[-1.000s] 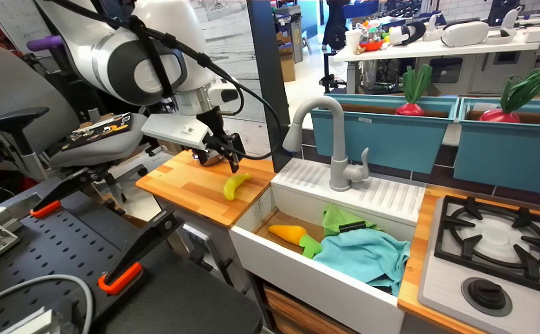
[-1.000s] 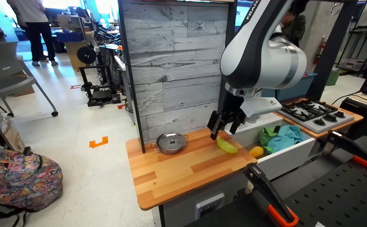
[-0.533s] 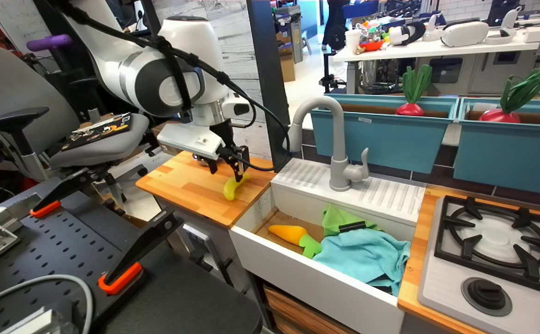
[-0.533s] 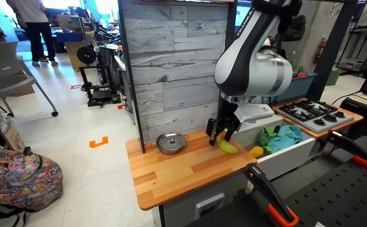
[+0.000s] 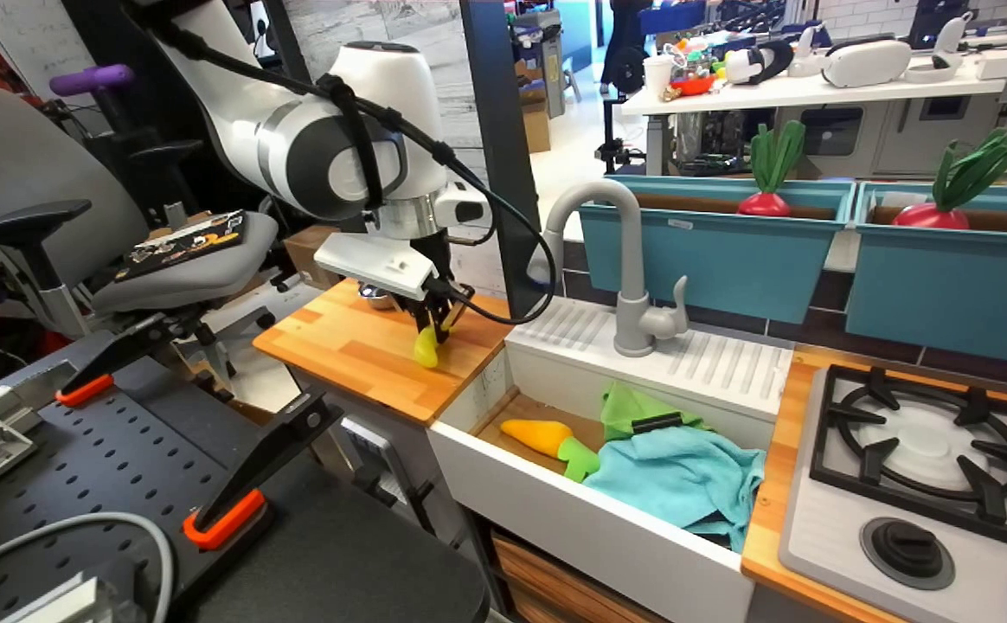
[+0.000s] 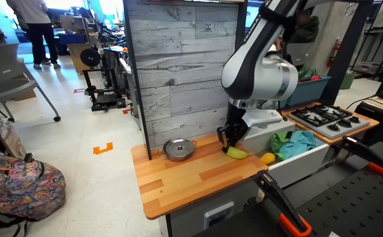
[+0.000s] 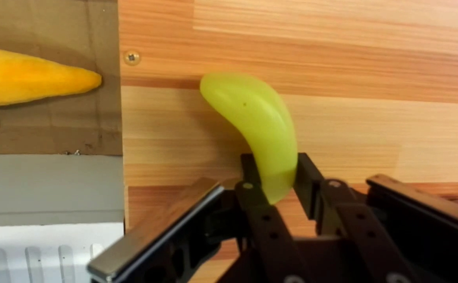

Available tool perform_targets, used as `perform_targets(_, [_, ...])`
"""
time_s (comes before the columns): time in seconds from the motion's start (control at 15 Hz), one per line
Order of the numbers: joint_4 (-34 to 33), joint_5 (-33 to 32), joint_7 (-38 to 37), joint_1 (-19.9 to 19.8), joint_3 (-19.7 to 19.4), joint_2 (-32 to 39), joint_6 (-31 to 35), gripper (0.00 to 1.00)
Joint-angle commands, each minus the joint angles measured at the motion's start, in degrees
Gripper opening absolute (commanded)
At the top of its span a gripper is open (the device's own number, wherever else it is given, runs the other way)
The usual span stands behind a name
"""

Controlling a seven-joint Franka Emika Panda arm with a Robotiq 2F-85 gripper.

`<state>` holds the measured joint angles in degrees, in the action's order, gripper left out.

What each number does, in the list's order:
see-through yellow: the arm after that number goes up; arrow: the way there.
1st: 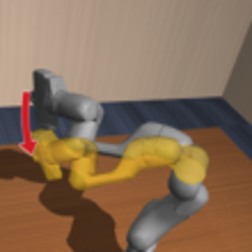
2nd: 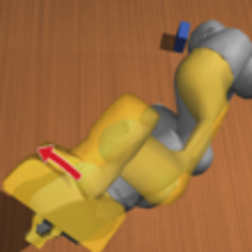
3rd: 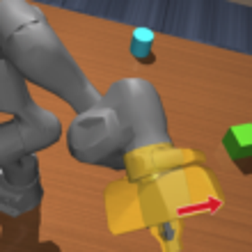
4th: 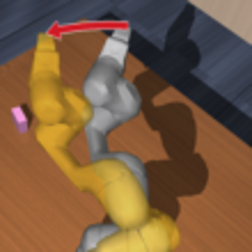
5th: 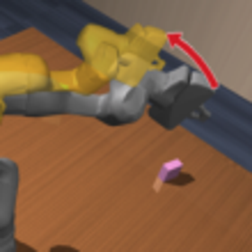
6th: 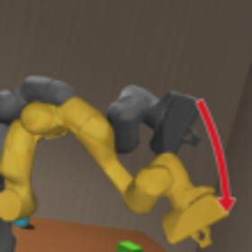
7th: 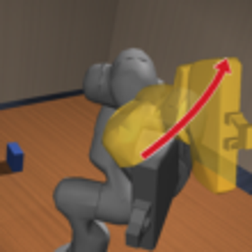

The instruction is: Put the silver lid on the silver pot, move the banana to the left, push the faucet to the left

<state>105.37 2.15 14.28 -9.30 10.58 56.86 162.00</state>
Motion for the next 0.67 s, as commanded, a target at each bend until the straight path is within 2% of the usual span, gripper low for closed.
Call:
perform_targets(0.0, [-0.89,-0.46,0.43,-0.15,0.36,0.21,-1.58,0.07])
perform_targets(0.2, [3.7,-0.74,-0.52,1.33,0.08,-2.95,0.52,0.06])
perform_targets(0.6, [11.07,-2.8,-1.96,7.88,-1.09,-8.67,1.27,0.06])
